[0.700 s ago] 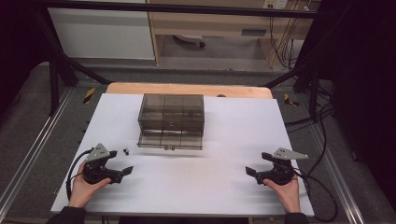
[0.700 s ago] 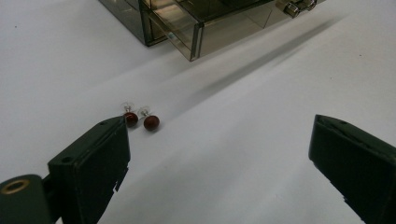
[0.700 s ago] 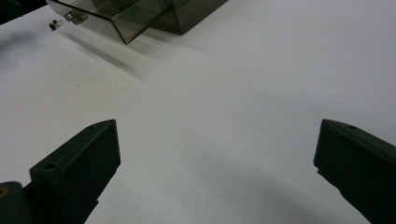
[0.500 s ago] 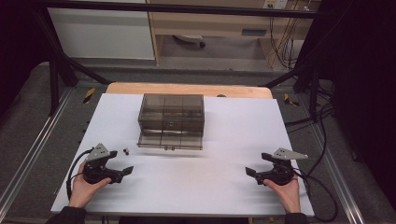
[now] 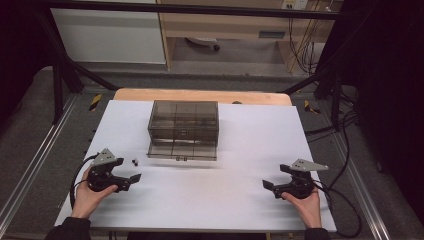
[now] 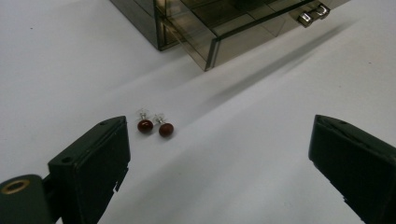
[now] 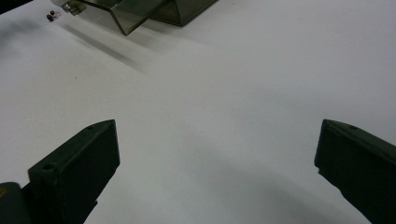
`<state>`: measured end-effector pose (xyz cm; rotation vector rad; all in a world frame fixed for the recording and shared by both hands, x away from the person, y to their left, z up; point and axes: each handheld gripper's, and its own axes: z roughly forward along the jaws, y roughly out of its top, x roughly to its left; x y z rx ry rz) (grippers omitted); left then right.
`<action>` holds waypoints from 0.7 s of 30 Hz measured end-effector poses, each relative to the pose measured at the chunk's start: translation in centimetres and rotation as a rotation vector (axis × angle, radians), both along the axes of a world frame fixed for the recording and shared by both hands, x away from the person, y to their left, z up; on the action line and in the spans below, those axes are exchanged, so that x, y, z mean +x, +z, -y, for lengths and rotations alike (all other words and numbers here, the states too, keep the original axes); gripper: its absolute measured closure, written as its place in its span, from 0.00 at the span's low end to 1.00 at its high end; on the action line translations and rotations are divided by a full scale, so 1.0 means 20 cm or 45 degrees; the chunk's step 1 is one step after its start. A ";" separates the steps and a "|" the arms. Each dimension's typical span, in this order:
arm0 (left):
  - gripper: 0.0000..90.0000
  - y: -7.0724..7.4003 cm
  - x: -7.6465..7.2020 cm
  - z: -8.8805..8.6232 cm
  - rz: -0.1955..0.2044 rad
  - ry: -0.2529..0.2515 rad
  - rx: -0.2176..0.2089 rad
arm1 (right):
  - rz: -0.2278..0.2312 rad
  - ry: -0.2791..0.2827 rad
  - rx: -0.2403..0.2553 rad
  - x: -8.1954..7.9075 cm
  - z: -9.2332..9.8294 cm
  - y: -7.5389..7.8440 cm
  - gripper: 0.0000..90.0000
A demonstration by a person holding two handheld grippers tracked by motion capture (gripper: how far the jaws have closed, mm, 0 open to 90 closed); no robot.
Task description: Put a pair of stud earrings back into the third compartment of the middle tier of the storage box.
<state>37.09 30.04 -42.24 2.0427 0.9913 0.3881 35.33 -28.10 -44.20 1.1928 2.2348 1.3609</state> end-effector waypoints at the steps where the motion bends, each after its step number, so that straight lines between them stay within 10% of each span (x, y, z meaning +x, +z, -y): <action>1: 0.06 0.00 0.01 0.00 -0.002 0.004 0.005 | 0.001 0.000 -0.002 0.00 0.00 0.00 0.01; 21: 0.17 0.01 0.17 -0.05 -0.031 0.135 0.069 | -0.007 -0.001 -0.023 0.00 -0.01 -0.01 0.01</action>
